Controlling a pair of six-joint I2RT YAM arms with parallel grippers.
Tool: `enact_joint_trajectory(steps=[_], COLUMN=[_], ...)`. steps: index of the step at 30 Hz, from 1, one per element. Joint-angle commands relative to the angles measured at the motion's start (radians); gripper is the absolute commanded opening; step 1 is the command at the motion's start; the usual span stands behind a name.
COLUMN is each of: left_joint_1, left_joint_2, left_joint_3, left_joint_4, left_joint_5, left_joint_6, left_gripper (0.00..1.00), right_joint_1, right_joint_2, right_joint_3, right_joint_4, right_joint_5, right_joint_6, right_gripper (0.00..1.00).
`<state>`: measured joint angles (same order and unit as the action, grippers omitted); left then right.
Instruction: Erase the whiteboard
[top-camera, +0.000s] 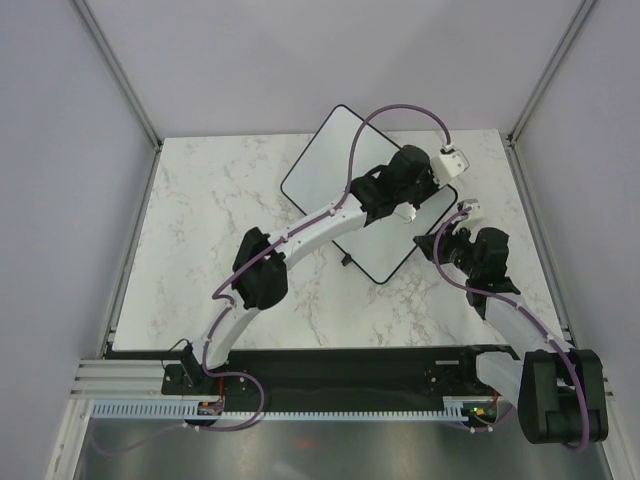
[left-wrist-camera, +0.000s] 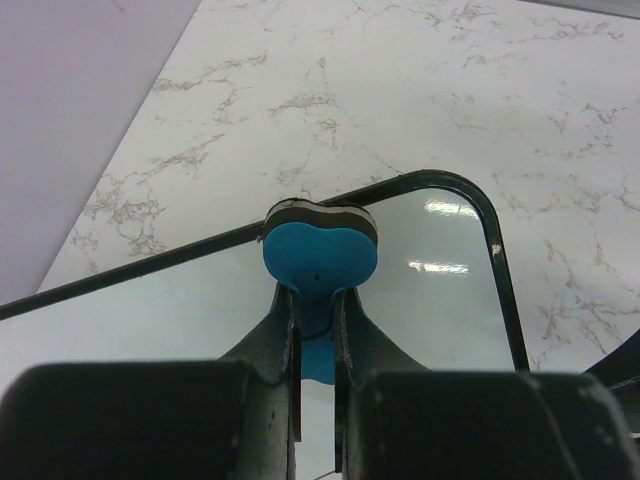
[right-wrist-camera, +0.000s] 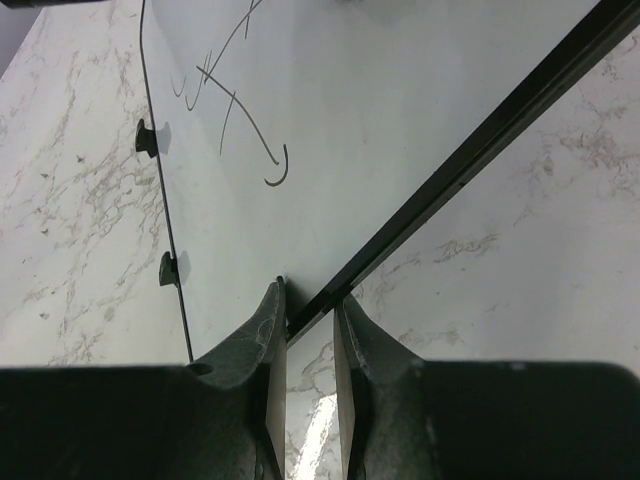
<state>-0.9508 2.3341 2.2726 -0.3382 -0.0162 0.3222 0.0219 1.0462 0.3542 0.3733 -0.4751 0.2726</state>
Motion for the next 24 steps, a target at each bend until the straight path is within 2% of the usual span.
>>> enact_joint_trajectory(steps=[1, 6, 14, 18, 24], left_joint_1=[-0.002, 0.058, 0.208, 0.244, 0.256], left_joint_2=[0.010, -0.015, -0.114, -0.157, -0.153], left_joint_3=[0.002, -0.025, -0.238, -0.378, -0.427], left_joint_4=[-0.064, -0.065, -0.022, 0.040, 0.077], left_joint_5=[0.055, 0.044, 0.051, 0.032, 0.025], left_joint_6=[-0.051, -0.054, -0.058, -0.028, -0.023], left_gripper=[0.02, 0.02, 0.02, 0.02, 0.02], right_joint_1=[0.010, 0.010, 0.012, 0.012, 0.013], right_joint_2=[-0.018, -0.031, -0.037, -0.048, -0.045], right_joint_3=[0.006, 0.005, 0.005, 0.003, 0.005], right_joint_4=[0.052, 0.042, 0.041, 0.036, 0.033], right_joint_5=[-0.028, -0.022, -0.023, -0.019, -0.019], right_joint_6=[-0.079, -0.085, -0.087, -0.090, -0.092], right_gripper=[0.00, 0.00, 0.00, 0.00, 0.00])
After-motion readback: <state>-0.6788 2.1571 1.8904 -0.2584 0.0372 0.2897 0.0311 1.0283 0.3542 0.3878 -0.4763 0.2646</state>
